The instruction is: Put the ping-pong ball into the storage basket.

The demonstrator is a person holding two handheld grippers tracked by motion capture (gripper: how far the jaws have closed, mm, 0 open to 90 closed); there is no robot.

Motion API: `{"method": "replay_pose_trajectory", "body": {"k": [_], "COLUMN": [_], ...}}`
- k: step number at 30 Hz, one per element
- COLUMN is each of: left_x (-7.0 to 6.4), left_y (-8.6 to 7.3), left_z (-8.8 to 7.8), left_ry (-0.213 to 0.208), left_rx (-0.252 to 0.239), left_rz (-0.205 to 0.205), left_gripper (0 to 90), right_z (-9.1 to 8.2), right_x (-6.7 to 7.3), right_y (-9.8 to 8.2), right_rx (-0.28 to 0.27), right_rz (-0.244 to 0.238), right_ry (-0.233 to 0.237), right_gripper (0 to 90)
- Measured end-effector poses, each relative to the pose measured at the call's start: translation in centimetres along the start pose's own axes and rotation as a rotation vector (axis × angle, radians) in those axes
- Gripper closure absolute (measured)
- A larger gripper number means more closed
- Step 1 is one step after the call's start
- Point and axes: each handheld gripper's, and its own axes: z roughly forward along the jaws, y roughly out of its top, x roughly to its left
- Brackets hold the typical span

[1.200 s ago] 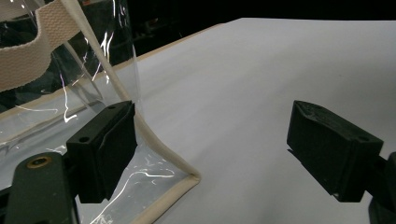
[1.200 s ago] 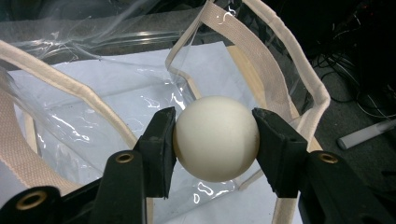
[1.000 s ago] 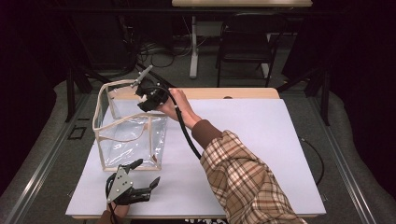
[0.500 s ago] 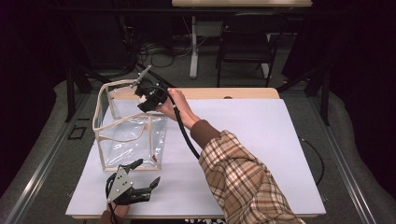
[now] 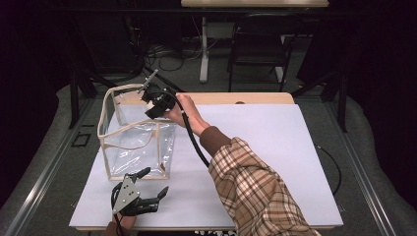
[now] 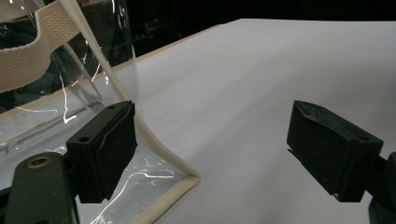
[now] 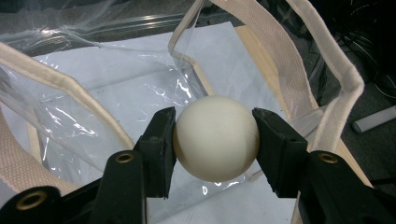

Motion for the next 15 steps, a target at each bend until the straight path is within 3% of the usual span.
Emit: {"method": "replay_pose_trajectory", "body": {"k": [15], "left_x": [0.0], "left_y": [0.0], "left_z": [0.0], "left_ry": [-0.001], "left_rx": [-0.001], "left_rz": [-0.002], "left_gripper": [15.8], "right_z": [1.2], "right_x": [0.3], "right_y": [0.0], "right_rx": [0.036], "right_rz": [0.019], "right_ry": [0.016], "right_gripper": [50.5]}}
